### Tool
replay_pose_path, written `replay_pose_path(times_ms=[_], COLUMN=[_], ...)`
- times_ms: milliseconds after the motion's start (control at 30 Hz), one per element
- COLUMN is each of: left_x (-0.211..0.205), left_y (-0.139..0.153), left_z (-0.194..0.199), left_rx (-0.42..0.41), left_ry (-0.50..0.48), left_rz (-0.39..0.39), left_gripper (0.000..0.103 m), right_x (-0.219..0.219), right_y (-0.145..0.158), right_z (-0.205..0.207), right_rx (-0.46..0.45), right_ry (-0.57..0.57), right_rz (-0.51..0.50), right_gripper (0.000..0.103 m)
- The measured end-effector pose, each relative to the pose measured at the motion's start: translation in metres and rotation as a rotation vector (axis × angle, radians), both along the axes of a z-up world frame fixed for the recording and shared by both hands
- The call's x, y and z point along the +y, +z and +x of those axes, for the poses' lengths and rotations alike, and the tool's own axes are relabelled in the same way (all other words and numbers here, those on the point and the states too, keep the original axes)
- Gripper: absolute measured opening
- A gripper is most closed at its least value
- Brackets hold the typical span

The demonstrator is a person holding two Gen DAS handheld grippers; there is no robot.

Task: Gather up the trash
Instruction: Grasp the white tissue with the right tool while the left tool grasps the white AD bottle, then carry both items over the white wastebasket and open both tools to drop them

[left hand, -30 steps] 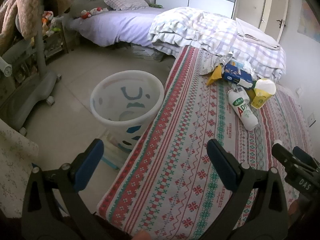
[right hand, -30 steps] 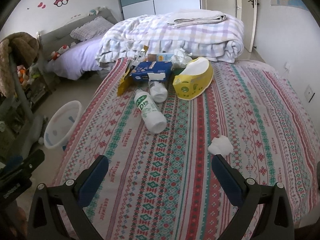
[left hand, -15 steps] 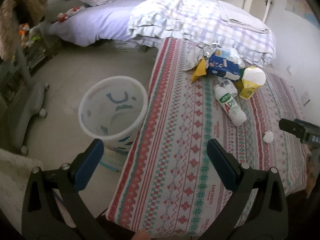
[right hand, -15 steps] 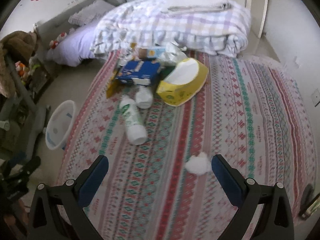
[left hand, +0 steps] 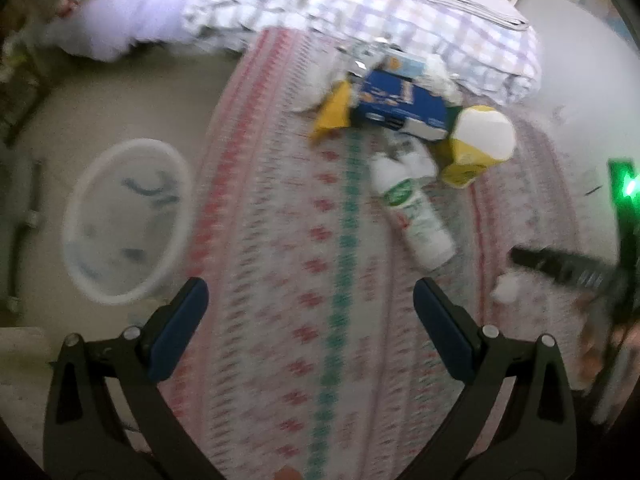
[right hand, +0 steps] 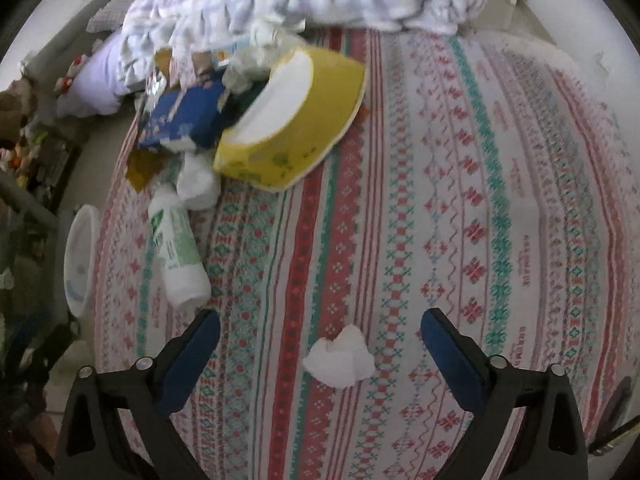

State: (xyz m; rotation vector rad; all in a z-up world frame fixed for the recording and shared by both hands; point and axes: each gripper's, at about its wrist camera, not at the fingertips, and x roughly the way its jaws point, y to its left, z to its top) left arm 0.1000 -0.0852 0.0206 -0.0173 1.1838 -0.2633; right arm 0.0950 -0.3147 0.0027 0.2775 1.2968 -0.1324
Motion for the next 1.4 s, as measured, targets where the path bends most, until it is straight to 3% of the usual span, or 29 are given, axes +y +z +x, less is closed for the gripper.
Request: replay_pose_path(times_ms=[133,233,333,400,433,467,667,767,833,900,1100,1400], left_x=[-0.017,-0.025,-0.029,-0.032,-0.034,-0.036,-0.055,-0.067,-0.073,-0.078,-0.083,-0.051], left_y=[-0.006,-0.014,-0.025,-0.031,-0.034,-0.036,-0.042,-0.045,-0.048,-0.053,-0.059,-0.042], left_z=[0.015,0.023,0.030,0.035,0.037,0.040,0.044,0.043,0.043,0.043,0.047,0.036], left_rx=[-0.003,0.014,0.044,0.061,0.068,0.074,0.086,0.078,0.077,0.088,0.105,0.087], left_ry=[-0.016,-0.029,-0.030,-0.021,-0.016,-0.009,-0.008,-0.015,-0.017,-0.019,-0.010,-0.011], left_rz=[-0.019,-0.038,-0.058,-0.088,-0.101,-0.114,-0.210,-0.213,-0.205,-0.203,-0.227,-0.256], left_gripper=[0.098,0.095,0.088,0.078,0.076,0.073,0.065,0.064,0.059,0.047,0.044,0.040], right_x=[0.000,-0.003,-0.008,-0.009,-0.011,-0.012,-0.030,-0.040,-0.048,-0.054,-0.063,-0.035], right_y=[-0.014,-0.026,-0.035,-0.035,-0.035,-0.036,-0.028,-0.016,-0.013,-0.008,0.007,0.031], right_z=[-0.004,-0.012,-0.017,-0.020,-0.022,-0.023,-0.042,-0.047,-0.051,-0.055,-0.054,-0.040], right_rx=[0.041,0.070,0.062,0.044,0.037,0.036,0.000,-0.017,-0.025,-0.030,-0.035,-0.098], right_ry=[0.040,0.059,0.055,0.061,0.066,0.070,0.066,0.045,0.031,0.020,0.003,0.011], right_rz=[-0.019,0.009,0.073,0.082,0.093,0.103,0.091,0.097,0.105,0.109,0.117,0.162], right_gripper=[0.079,0.059,0.049,0.036,0.024,0.022,0.020,0.020,0.020,0.020,0.020,0.020])
